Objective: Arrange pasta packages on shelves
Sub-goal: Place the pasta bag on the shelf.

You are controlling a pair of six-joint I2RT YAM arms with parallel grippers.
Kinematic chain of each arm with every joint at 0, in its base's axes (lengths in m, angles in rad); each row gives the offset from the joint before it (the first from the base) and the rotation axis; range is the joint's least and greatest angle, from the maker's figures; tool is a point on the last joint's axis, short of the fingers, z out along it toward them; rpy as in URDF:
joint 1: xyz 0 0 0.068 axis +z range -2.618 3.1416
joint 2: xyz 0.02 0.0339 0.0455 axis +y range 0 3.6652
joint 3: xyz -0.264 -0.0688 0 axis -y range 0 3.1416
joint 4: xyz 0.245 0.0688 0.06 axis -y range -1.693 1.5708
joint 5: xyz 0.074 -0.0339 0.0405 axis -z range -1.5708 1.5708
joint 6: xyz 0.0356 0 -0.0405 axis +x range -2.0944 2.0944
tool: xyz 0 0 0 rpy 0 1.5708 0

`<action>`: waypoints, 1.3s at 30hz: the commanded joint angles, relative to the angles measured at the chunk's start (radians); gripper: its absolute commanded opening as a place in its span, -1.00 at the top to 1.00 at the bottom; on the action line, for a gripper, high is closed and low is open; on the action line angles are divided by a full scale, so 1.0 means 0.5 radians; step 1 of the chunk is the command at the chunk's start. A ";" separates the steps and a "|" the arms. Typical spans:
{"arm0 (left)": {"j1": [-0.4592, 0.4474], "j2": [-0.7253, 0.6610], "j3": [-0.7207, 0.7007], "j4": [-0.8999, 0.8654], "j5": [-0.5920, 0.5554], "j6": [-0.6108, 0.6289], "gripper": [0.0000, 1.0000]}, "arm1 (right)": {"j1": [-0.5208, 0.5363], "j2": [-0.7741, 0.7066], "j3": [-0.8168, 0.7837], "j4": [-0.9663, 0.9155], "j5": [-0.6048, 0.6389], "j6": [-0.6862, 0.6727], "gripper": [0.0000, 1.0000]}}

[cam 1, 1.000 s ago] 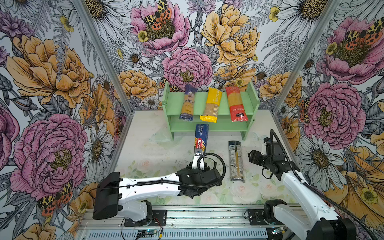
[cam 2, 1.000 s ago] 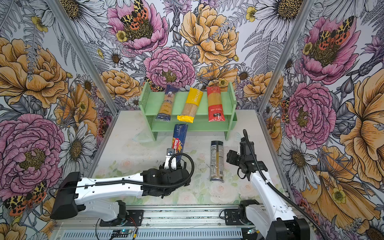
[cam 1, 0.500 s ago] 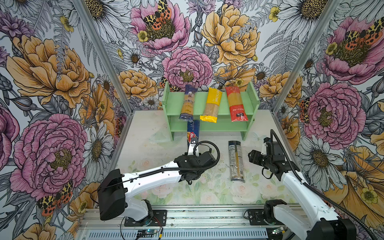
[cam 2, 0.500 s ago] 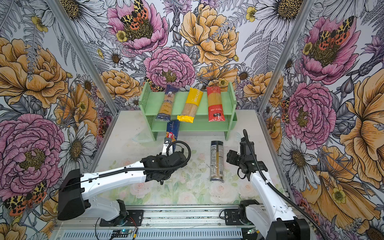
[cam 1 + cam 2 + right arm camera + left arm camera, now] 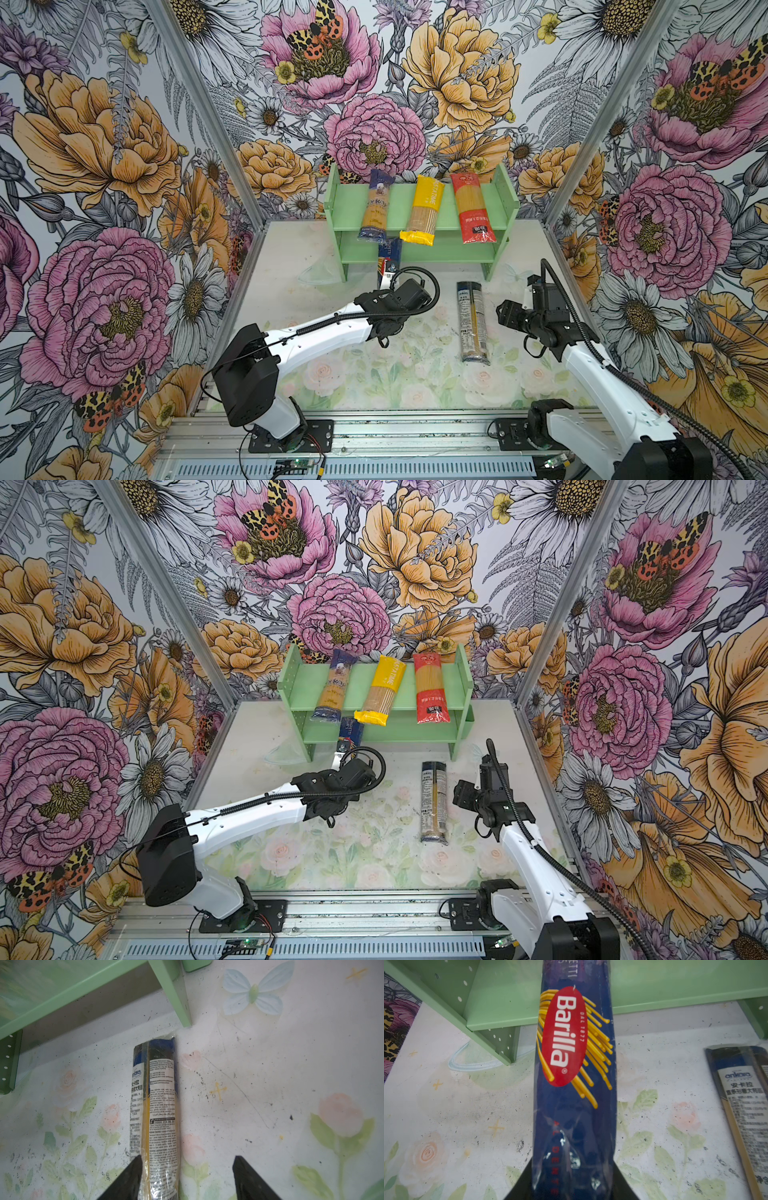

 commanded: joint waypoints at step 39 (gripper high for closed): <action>0.181 0.312 0.423 0.511 0.088 0.293 0.54 | -0.032 0.043 0.013 0.044 0.041 0.004 -0.42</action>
